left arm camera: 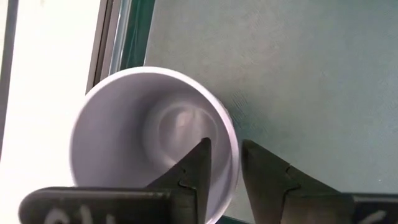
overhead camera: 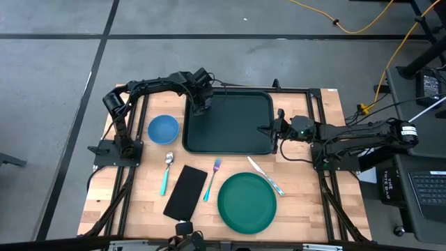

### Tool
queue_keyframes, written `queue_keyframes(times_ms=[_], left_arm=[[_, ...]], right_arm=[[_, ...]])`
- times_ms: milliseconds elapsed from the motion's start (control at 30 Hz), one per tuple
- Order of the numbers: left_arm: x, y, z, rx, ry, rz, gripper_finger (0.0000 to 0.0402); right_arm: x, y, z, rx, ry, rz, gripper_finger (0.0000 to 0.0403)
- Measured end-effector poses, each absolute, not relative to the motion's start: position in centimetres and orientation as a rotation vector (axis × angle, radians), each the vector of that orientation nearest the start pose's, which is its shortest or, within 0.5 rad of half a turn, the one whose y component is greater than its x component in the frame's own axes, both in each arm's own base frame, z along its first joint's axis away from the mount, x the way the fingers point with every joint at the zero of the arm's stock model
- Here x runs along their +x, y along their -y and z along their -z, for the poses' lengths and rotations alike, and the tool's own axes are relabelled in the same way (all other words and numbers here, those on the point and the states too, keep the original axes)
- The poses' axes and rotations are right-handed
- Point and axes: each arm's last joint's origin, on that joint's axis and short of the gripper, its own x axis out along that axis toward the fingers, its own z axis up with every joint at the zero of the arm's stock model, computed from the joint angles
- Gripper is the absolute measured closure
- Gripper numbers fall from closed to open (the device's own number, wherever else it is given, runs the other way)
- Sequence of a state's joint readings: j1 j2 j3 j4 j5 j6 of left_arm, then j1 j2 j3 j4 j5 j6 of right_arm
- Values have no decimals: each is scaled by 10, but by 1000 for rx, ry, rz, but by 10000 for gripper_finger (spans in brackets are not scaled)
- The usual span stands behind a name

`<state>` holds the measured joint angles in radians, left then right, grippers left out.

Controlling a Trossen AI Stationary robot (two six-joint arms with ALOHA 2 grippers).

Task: Set up tray
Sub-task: Put the green plate on the black serving tray to the bottom of the gray cup

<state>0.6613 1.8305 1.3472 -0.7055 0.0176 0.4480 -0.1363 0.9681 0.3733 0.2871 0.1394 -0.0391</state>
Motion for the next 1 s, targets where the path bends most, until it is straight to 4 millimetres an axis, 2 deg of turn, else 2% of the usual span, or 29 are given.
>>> queue_keyframes(times_ms=[233,533,700,1000], left_arm=[[291,-226,-210,-12,-1221,-299,302],[288,-223,-231,9,-1142,-335,290],[283,-214,-253,41,-1085,-345,286],[270,-187,-309,198,-904,-345,294]], right_arm=[[196,31,-204,-39,-314,267,370],[196,31,-204,-58,-318,264,370],[196,31,-204,-60,-319,264,370],[196,31,-204,-61,-319,263,370]])
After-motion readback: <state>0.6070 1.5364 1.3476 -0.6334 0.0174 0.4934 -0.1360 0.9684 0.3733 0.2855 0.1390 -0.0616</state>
